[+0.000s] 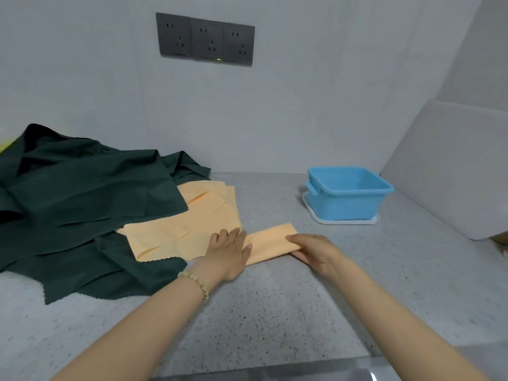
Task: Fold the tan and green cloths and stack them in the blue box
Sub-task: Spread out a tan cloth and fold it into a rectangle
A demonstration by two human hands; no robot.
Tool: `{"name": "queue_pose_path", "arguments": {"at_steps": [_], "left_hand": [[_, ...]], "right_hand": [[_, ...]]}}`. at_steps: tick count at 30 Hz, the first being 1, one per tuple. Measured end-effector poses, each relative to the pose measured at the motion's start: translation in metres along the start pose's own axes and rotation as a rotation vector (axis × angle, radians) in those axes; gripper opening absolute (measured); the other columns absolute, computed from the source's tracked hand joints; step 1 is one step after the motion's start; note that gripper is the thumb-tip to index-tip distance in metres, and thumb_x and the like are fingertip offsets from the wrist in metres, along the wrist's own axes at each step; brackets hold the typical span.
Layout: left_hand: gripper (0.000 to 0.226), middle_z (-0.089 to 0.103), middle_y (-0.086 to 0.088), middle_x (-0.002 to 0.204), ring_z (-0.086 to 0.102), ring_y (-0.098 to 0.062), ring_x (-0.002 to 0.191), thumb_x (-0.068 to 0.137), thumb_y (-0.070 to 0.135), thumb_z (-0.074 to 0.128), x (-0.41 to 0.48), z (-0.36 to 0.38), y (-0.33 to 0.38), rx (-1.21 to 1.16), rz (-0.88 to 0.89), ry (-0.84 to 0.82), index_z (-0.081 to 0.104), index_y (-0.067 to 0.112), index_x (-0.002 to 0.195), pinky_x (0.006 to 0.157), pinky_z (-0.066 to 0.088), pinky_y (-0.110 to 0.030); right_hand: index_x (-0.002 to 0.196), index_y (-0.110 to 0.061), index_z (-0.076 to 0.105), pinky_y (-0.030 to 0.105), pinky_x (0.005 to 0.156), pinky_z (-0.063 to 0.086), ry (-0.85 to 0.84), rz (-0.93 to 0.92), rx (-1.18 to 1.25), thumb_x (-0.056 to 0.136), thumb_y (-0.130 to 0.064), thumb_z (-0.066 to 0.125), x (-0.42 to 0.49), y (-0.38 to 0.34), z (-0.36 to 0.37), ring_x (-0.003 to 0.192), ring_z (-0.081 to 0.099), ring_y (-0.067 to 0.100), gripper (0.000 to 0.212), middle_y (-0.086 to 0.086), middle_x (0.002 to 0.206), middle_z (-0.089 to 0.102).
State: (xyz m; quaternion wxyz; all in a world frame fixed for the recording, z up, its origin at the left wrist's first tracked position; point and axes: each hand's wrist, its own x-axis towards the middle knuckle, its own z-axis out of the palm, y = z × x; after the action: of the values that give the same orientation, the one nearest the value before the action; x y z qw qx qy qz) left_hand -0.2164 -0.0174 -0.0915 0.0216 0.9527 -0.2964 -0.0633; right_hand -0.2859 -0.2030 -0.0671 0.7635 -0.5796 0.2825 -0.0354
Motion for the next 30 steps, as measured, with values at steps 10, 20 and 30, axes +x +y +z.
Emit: {"name": "queue_pose_path", "arguments": {"at_steps": [10, 20, 30], "left_hand": [[0.050, 0.068, 0.003, 0.102, 0.065, -0.011, 0.084, 0.085, 0.051, 0.063, 0.004, -0.073, 0.012, -1.193, 0.055, -0.037, 0.056, 0.017, 0.121, 0.071, 0.051, -0.022], [0.013, 0.067, -0.010, 0.089, 0.063, -0.020, 0.074, 0.094, 0.024, 0.058, 0.051, -0.109, 0.089, -1.818, 0.076, 0.428, 0.053, 0.013, 0.090, 0.066, 0.053, -0.032], [0.032, 0.062, -0.008, 0.101, 0.061, -0.011, 0.079, 0.089, 0.014, 0.064, 0.143, -0.152, 0.119, -2.039, 0.080, 0.323, 0.047, 0.011, 0.116, 0.062, 0.053, -0.019]], "right_hand": [[0.093, -0.007, 0.063, 0.015, 0.060, 0.054, -0.282, -0.171, 0.010, 0.085, 0.001, 0.061, -0.022, -0.062, 0.007, 0.068, 0.067, 0.005, 0.012, 0.000, 0.071, 0.070], [0.125, -0.003, 0.056, 0.032, 0.087, 0.054, -0.356, -0.255, 0.147, 0.078, -0.015, 0.068, -0.021, -0.082, -0.011, 0.105, 0.066, 0.022, 0.049, 0.014, 0.116, 0.067], [0.100, -0.011, 0.063, 0.019, 0.057, 0.053, -0.015, -0.358, -0.094, 0.075, -0.001, 0.073, 0.022, -0.151, -0.098, 0.067, 0.066, 0.008, 0.029, 0.000, 0.080, 0.071]]}}
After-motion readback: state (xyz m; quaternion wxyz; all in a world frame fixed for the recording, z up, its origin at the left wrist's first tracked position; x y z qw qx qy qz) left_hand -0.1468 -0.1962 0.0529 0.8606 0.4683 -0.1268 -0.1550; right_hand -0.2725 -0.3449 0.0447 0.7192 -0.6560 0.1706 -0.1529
